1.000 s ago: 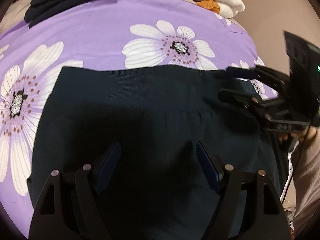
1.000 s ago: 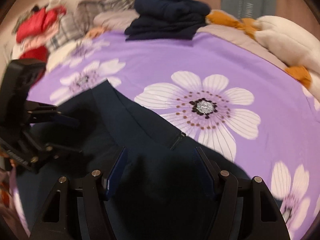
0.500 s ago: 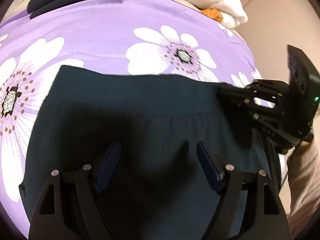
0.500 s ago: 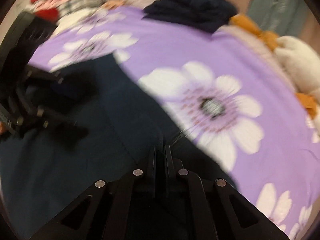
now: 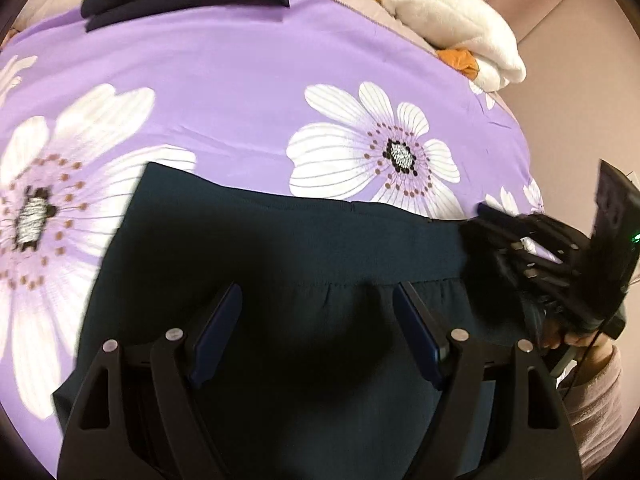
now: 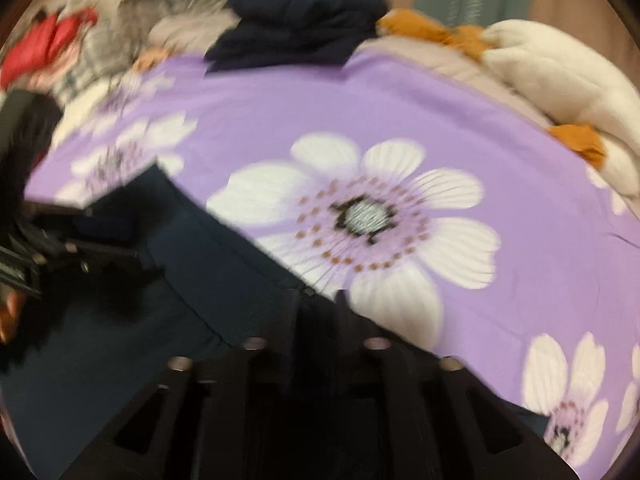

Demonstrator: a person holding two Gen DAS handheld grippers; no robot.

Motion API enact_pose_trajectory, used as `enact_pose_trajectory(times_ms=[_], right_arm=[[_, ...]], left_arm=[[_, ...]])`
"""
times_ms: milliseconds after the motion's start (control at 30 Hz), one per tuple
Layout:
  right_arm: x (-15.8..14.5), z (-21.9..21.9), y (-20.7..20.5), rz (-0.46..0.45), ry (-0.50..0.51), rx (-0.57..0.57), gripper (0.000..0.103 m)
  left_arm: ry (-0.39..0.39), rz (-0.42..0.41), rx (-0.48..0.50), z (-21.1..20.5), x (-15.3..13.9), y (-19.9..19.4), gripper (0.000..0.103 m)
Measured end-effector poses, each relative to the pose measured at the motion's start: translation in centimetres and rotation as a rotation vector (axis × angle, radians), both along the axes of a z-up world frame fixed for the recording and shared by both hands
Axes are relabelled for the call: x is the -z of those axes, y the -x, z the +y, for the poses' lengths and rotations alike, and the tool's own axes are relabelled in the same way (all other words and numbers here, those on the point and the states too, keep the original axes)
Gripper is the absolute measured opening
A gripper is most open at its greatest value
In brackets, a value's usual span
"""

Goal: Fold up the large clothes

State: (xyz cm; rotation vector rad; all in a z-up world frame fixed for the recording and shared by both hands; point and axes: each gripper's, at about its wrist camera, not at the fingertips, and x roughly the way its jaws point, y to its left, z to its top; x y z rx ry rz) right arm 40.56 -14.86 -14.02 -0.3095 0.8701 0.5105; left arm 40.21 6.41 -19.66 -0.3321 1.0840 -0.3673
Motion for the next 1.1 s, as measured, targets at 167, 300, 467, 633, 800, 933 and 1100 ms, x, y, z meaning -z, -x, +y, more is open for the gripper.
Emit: enact_pose_trajectory(times_ms=[167,300,467,633,800,933,1100], right_arm=[[-2.9,-3.5,2.7,-0.041,-0.072,0.089,0.028],[-2.7,-5.1,5.6,-0.013,-0.130,0.064,0.028],[0.7,-3.2,7.4,0.076,-0.076,-0.049,0.028],[4.5,-3.2,4.2,0.079,0.038,0.065,0.029],[4.2,-6.0,1.3,0.104,-0.120,0.139,0.014],[4.0,-8.9,-0.3,0.089,-0.145,0.287,0.016],[3.5,-14.0,0.4,0.090,-0.137,0.493,0.018]], left_arm=[[-0.006,-0.038,0.065,0.9,-1.4,3.6,0.078],[-0.042,-0.068,0.133,0.3,-1.5,6.5,0.078],[-0.067,-0.048,0.179,-2.5,0.4,6.1,0.077],[-0.067,-0.032,0.104,-3.1,2.4,3.3,0.075],[-0.041,-0.027,0.024,-2.0,2.0,0.8,0.074],[-0.053,-0.017,-0.034,-0.4,1.5,-0.6,0.069],[-0.129,-0.026,-0.128,3.5,-0.3,0.0,0.069]])
